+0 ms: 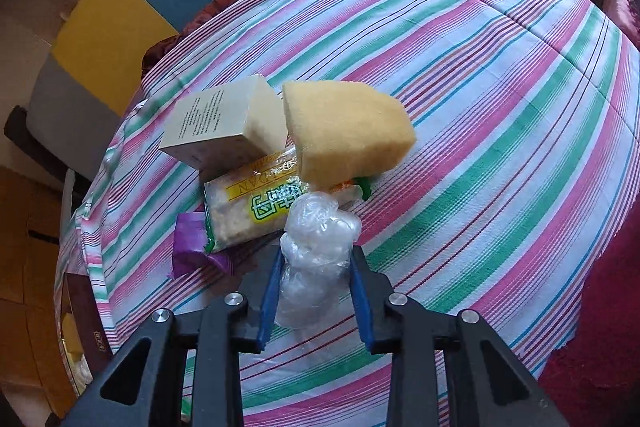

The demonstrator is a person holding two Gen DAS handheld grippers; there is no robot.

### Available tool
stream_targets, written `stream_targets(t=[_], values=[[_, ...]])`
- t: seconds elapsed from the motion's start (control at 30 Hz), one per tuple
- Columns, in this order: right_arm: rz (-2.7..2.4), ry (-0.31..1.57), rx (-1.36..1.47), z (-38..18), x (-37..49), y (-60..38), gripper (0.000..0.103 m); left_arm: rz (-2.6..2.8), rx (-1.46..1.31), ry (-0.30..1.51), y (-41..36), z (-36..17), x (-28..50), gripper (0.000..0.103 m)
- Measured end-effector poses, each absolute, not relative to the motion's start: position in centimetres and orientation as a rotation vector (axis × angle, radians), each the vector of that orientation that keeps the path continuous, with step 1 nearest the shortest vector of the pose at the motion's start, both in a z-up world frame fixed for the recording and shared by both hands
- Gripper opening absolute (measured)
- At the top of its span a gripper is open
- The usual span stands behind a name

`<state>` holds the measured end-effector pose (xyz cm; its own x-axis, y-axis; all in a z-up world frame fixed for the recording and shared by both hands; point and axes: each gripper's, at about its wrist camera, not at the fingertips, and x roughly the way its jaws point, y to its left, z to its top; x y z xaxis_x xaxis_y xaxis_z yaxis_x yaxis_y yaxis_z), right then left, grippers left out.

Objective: Organize objects
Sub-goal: 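Grasp the second clear plastic bundle with right while left lifts the WEIDAN packet, then lower the WEIDAN packet into the gold tray and open the left gripper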

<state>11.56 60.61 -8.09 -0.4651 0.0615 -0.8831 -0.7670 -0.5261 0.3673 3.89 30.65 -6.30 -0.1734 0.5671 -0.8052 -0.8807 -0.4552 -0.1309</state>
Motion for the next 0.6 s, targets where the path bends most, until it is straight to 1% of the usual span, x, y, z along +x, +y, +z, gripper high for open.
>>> stream_targets(t=[0.3,0.5,0.6], values=[[2.044,1.042,-1.161,-7.7,10.8,60.5,0.032,1.913,-0.954,0.377,27.4,-1.9,3.8,0.041],[2.083,1.018,-1.124,-7.0,10.7,60.3,0.032,2.048,-0.936,0.244,22.7,1.5,2.0,0.041],[2.115,1.008,-1.087,-6.3,10.9,60.1,0.032,2.118,-0.969,0.158,19.4,2.2,0.4,0.041]])
